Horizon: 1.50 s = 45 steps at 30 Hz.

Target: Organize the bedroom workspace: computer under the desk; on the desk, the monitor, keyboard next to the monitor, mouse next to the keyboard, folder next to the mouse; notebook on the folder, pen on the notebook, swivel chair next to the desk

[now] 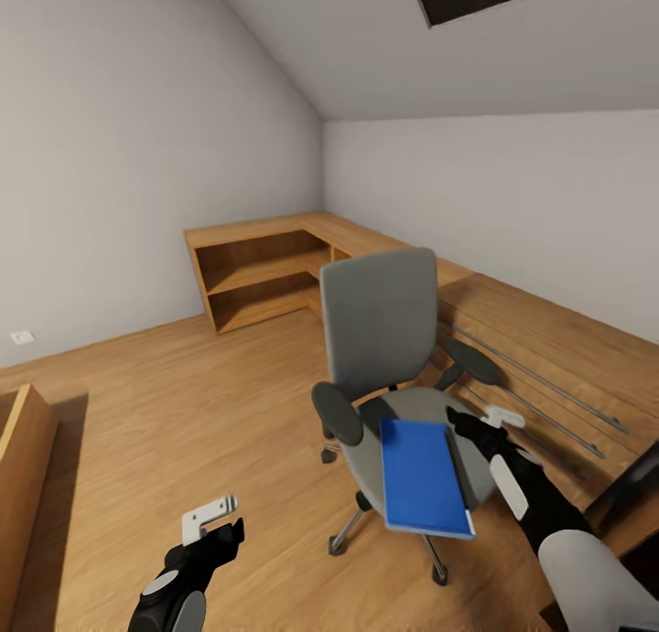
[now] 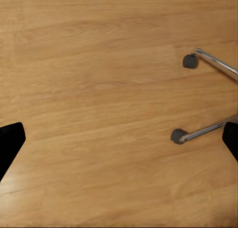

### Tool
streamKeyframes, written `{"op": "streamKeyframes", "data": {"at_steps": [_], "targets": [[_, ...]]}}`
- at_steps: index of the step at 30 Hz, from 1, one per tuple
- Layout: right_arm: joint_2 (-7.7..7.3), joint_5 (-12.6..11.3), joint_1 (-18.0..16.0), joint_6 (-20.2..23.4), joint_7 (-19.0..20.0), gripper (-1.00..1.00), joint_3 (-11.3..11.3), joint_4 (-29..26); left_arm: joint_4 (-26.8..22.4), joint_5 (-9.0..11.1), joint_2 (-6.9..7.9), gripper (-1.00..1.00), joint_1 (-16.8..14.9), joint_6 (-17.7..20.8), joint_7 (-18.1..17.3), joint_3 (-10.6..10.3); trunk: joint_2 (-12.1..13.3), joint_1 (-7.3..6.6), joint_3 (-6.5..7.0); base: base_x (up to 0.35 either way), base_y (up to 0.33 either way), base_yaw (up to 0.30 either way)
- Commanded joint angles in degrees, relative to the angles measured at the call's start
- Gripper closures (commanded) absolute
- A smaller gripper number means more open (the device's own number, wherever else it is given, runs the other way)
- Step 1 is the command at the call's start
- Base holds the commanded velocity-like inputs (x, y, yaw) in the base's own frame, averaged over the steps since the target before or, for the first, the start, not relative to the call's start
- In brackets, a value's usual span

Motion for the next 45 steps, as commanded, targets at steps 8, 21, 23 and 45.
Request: {"op": "streamKeyframes", "data": {"at_steps": [8, 21, 23, 45], "targets": [[-0.03, -9.7, 5.7, 2.3, 0.3, -1.0, -0.4, -8.4, -0.1, 0.6, 0.03, -1.0, 0.0, 0.1, 0.5, -0.1, 3.2, -1.79, 1.39, -0.246, 0.0, 0.0], [-0.05, -26.3, 7.3, 12.7, 1.6, -1.0, -0.6, -9.6, -0.1, 0.6, 0.08, -1.0, 0.0, 0.2, 0.5, 0.0, 8.4, -4.65, 3.72, -0.026, 0.0, -0.013], [-0.05, -26.4, 7.3, 12.9, 1.7, -1.0, -0.6, -9.6, -0.1, 0.6, 0.08, -1.0, 0.0, 0.2, 0.5, 0.0, 9.2, -5.09, 4.08, 0.0, 0.0, -0.23], [0.01, -31.5, 8.4, 12.5, 4.0, -1.0, -0.6, -9.4, -0.2, 0.6, 0.17, -1.0, 0.0, 0.0, 0.6, 0.3, 18.0, -9.92, 7.98, -0.133, 0.0, -0.072]]}}
